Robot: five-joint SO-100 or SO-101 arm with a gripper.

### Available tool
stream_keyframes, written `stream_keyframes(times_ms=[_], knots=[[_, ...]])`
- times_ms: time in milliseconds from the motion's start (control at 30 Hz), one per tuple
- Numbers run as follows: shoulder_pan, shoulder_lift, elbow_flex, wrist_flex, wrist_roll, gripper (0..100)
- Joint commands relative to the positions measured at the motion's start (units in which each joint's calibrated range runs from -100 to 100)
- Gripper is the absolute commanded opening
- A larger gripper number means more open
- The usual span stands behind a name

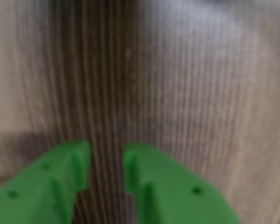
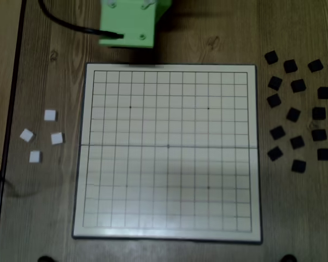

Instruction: Grasp a White stone and put it on the board on position (0,0).

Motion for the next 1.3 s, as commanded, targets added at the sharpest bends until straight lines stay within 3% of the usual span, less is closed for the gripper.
stream_keyframes(times_ms=[0,933,1267], knots=[[2.4,11.1,-23.0,5.2,-0.5,6],[16.6,53.5,-94.8,23.8,6.3,6],[17.9,59.9,-98.0,23.9,9.4,6]])
